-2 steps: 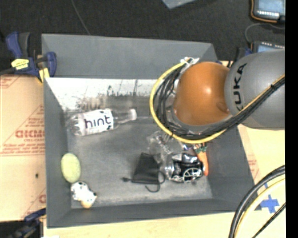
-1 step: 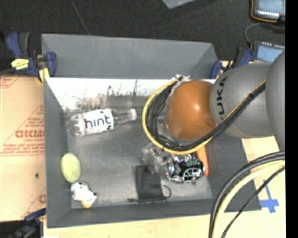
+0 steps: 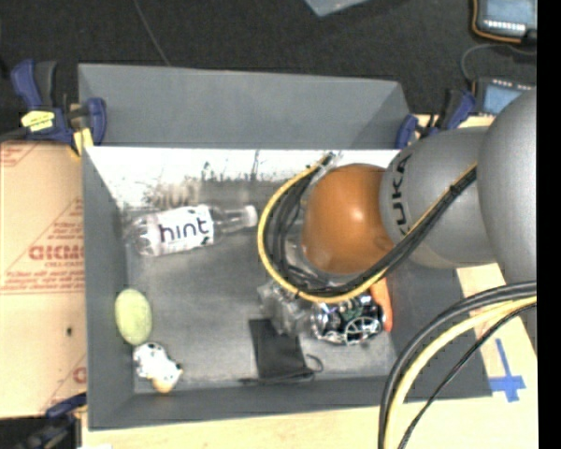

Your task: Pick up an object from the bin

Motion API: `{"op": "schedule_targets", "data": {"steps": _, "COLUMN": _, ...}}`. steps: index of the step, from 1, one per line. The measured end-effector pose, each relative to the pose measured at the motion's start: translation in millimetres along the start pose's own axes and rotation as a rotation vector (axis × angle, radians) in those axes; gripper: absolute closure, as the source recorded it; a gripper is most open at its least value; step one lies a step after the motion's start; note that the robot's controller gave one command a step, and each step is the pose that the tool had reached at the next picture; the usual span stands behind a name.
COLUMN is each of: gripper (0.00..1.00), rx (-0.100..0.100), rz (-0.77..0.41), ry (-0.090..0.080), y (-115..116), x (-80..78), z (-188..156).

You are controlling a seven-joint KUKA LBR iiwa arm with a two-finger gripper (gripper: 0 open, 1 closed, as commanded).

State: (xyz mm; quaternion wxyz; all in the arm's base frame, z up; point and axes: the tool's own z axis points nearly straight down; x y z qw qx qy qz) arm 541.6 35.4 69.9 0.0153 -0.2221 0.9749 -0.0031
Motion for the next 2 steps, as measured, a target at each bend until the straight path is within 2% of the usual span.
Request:
{"op": "schedule_targets", "data": {"steps": 1, "gripper": 1.0, "rx": -0.004, "rz": 0.01, "ry": 0.005, "y": -3.3, "x": 1.5, "z": -47.5}}
{"op": "schedule_targets", "data": {"steps": 2, "gripper": 1.0, "rx": 0.001, "rz": 0.01, "ry": -0.005, "y": -6.1, "x": -1.6, "z": -87.7}}
